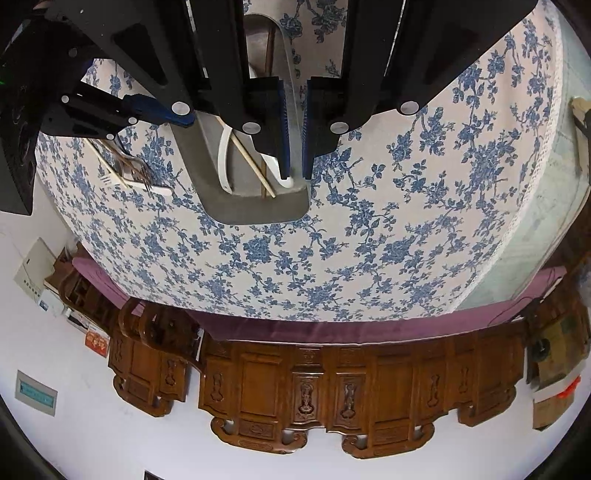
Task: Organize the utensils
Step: 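Release the white spoon in the tray by opening the right gripper, then move the right gripper to the utensil pile and grasp a wooden chopstick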
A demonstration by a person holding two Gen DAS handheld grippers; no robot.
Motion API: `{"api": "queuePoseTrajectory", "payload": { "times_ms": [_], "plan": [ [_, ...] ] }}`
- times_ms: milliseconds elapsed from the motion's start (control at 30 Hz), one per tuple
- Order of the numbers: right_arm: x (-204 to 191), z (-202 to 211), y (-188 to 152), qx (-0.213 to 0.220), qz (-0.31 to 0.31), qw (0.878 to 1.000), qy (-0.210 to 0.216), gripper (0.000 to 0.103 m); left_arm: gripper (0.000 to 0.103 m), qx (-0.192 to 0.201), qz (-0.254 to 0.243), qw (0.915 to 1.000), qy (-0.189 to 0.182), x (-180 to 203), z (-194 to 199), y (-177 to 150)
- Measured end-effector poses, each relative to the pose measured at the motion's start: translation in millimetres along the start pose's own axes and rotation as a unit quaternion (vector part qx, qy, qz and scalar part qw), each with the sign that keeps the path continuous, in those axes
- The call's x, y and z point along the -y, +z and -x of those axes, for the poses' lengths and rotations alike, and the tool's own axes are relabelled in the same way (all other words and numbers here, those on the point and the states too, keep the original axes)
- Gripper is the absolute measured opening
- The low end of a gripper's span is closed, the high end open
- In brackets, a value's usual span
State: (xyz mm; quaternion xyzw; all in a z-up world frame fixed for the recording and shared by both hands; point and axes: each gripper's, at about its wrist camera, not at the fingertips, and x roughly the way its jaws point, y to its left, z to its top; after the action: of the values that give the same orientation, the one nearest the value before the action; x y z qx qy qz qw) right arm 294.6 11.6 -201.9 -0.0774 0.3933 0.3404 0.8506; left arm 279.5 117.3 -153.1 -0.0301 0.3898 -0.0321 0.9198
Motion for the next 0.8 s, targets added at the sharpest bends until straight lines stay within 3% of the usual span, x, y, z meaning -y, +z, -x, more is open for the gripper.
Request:
{"api": "queuePoseTrajectory", "payload": {
  "times_ms": [333,667,733,800],
  "plan": [
    [30,55,-25,0.015,-0.024,0.999,-0.028,0.027,0.006,0.002,-0.022,0.9996,-0.016,21,5,-3],
    [77,113,-56,0.02,-0.067,0.993,-0.095,0.027,0.006,0.005,-0.045,0.998,-0.044,51,14,-6],
    [86,121,-63,0.02,-0.078,0.991,-0.106,0.027,0.014,0.007,-0.048,0.9976,-0.049,57,16,-8],
    [93,127,-69,0.019,-0.086,0.99,-0.115,0.026,0.03,0.01,-0.05,0.9973,-0.052,63,18,-10]
  ]
}}
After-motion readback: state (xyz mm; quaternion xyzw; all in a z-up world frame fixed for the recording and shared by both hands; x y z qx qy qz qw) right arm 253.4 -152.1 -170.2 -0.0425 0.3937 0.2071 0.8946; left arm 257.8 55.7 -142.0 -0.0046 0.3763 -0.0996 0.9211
